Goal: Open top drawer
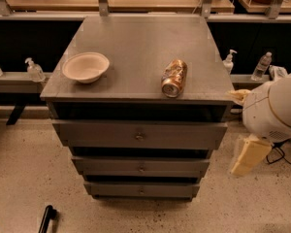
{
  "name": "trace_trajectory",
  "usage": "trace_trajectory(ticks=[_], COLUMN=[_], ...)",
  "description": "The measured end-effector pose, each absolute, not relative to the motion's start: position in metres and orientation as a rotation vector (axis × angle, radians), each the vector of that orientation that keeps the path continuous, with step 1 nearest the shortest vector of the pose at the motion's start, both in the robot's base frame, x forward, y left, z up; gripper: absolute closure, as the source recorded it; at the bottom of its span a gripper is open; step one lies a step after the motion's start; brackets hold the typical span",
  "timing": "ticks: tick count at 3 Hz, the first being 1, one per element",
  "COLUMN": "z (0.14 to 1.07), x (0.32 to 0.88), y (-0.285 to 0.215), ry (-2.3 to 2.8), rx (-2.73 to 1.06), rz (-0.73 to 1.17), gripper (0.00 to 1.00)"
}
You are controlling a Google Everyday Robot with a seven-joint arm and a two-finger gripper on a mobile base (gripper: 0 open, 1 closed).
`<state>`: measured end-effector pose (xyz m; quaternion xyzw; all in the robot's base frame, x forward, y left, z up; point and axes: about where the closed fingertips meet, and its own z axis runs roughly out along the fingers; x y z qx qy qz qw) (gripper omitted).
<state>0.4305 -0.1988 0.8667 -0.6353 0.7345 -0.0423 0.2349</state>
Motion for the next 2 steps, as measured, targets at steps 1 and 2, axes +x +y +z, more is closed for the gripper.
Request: trace_trajectory(ticks=[1,2], z=[0.856,0.82], x=[0.427,0.422], y=[-0.194,-0.184], ry=[2.02,1.983], rx=[-1.764,-1.754], rz=[-0.144,-0.14], gripper=[0.0,0.0])
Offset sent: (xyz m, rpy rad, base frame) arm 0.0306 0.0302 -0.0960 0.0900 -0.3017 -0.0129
